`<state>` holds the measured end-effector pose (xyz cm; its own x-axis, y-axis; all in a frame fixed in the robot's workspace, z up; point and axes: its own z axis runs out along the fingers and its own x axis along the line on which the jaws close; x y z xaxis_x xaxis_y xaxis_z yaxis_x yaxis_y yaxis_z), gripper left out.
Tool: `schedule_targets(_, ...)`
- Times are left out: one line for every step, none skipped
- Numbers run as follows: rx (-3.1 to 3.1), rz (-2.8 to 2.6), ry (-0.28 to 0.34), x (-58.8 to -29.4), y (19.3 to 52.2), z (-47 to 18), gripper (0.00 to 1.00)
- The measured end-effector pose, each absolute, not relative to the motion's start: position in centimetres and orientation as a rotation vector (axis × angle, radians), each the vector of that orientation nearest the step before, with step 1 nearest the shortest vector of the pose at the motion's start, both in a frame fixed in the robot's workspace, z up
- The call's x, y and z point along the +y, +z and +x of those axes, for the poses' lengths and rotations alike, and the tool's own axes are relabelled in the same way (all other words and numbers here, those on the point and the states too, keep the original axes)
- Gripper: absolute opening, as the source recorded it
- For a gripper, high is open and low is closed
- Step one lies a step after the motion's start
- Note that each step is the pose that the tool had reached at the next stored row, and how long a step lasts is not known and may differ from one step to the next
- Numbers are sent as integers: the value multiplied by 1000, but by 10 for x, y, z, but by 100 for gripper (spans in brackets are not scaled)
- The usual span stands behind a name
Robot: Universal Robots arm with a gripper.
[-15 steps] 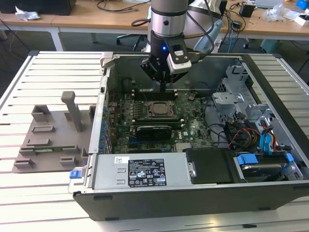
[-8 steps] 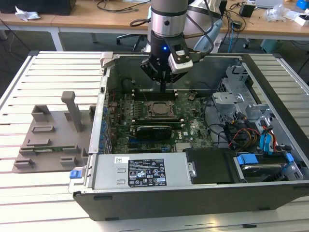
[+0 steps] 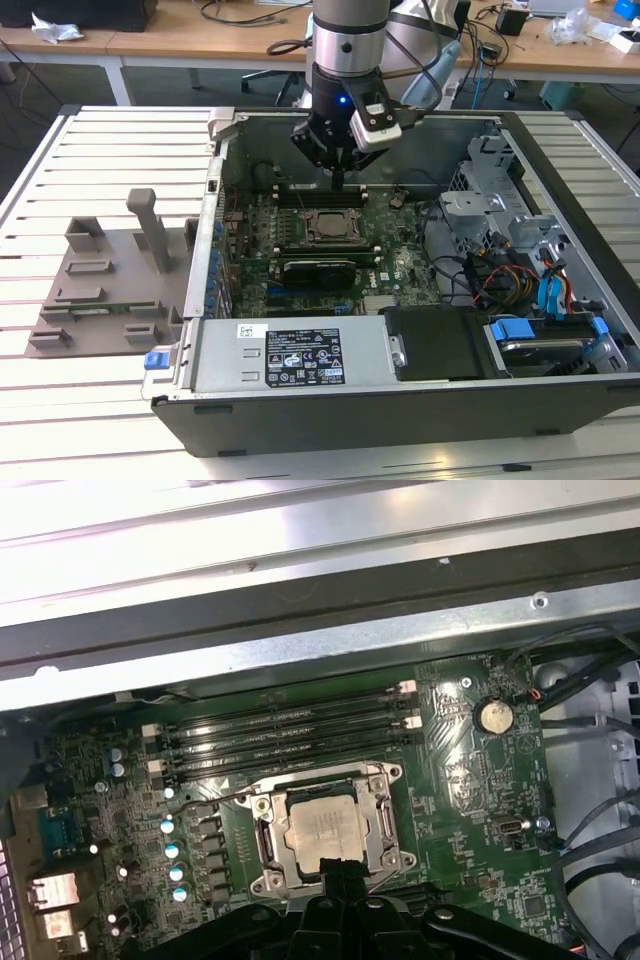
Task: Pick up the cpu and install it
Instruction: 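Install the first cpu locking lever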
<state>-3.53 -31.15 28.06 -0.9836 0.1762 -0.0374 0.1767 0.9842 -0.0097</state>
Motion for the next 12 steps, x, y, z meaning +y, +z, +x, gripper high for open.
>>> schedule_targets(3093, 269, -20, -312, 281, -35, 11)
schedule_targets(3094, 261, -20, -312, 281, -35, 11)
schedule_targets(3095, 249, -20, -312, 281, -35, 11)
schedule_targets(3095, 244, -19, -312, 281, -35, 11)
schedule_targets(3096, 239, -19, -312, 281, -35, 11)
schedule_targets(3097, 227, -19, -312, 281, -35, 11)
schedule_targets(3097, 217, -19, -312, 281, -35, 11)
schedule_targets(3098, 208, -19, -312, 281, -35, 11)
schedule_targets(3098, 199, -19, -312, 281, -35, 11)
schedule_targets(3099, 185, -18, -312, 281, -35, 11)
schedule_targets(3100, 174, -18, -312, 281, -35, 11)
schedule_targets(3100, 162, -18, -312, 281, -35, 11)
